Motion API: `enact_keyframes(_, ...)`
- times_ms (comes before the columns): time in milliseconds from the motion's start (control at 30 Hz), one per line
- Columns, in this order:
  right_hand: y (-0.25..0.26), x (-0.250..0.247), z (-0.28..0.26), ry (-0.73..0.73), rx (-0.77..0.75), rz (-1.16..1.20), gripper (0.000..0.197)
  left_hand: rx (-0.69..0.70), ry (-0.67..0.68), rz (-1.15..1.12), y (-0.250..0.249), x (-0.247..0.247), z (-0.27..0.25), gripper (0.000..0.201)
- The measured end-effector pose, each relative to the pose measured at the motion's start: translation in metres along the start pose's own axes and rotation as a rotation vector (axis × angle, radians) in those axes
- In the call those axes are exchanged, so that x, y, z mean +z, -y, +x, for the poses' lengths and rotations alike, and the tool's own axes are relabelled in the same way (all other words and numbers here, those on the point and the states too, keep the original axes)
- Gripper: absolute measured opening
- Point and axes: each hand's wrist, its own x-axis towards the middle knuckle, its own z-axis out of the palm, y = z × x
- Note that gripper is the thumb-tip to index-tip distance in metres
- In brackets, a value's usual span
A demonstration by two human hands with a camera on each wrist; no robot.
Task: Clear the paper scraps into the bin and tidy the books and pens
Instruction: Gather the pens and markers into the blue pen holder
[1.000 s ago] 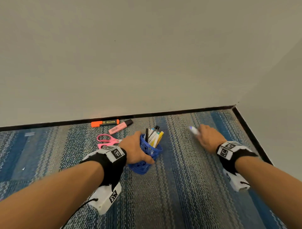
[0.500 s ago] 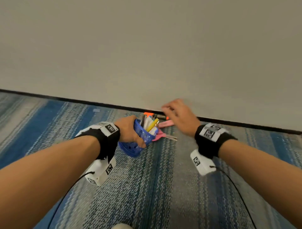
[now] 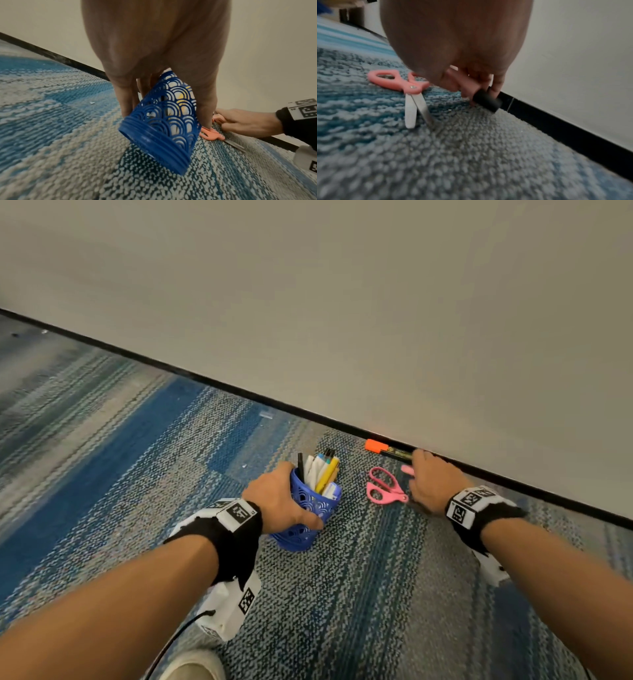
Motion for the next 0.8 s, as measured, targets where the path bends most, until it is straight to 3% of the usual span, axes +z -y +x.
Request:
enact_keyframes(100, 0.003, -0.003, 0.007, -0.056, 0.023, 0.148, 0.034, 0.033, 0.018, 0.035, -0.007, 0.002, 0.006, 0.089)
enact_keyframes(433, 0.015, -0.002, 0.011, -0.040, 0.140, 0.084, 0.035, 0.002, -0.009, -0.039, -0.001, 0.008, 0.010, 0.098)
enact_keyframes(667, 0.017, -0.047, -0.007, -0.086, -0.064, 0.701, 0.029, 0.004, -0.051, -0.048, -0.006, 0.013, 0.007, 0.078)
enact_keyframes(800, 0.028, -0.086, -0.020, -0.054, -0.129, 0.860, 0.020, -0.004, -0.071, -0.025, -0.013, 0.015, 0.006, 0.079)
